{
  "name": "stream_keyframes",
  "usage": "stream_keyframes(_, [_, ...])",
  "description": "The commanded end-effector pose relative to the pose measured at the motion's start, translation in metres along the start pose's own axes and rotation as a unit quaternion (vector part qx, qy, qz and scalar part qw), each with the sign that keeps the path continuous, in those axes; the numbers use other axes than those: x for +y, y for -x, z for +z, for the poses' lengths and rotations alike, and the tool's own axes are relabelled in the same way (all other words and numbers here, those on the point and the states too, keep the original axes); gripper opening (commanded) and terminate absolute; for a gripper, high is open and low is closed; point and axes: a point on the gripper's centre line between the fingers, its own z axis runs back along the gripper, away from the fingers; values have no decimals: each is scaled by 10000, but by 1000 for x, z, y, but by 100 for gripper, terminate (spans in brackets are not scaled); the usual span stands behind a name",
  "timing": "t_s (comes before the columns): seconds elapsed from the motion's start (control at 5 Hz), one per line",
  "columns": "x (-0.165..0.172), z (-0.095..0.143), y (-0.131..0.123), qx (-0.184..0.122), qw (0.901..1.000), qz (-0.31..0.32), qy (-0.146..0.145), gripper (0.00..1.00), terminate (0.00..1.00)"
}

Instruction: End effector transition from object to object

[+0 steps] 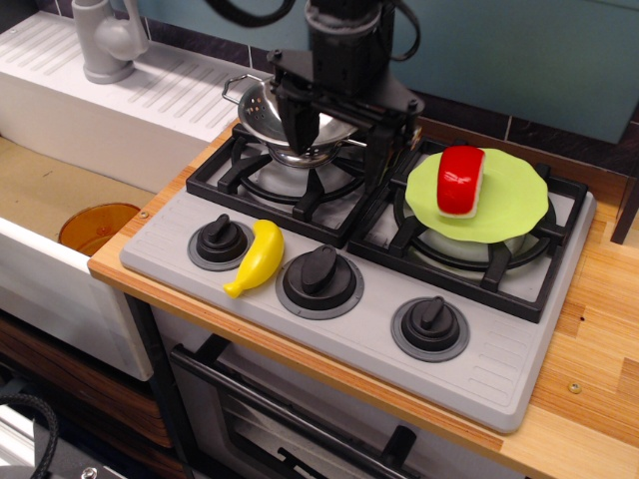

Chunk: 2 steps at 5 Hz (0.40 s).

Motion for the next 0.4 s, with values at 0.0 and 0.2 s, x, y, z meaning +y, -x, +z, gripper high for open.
stream_keyframes(0.0, [21, 1, 2, -503, 9987, 10, -10, 100, 0])
stream_keyframes(0.2, [26, -8, 6, -573, 9984, 14, 15, 100, 0])
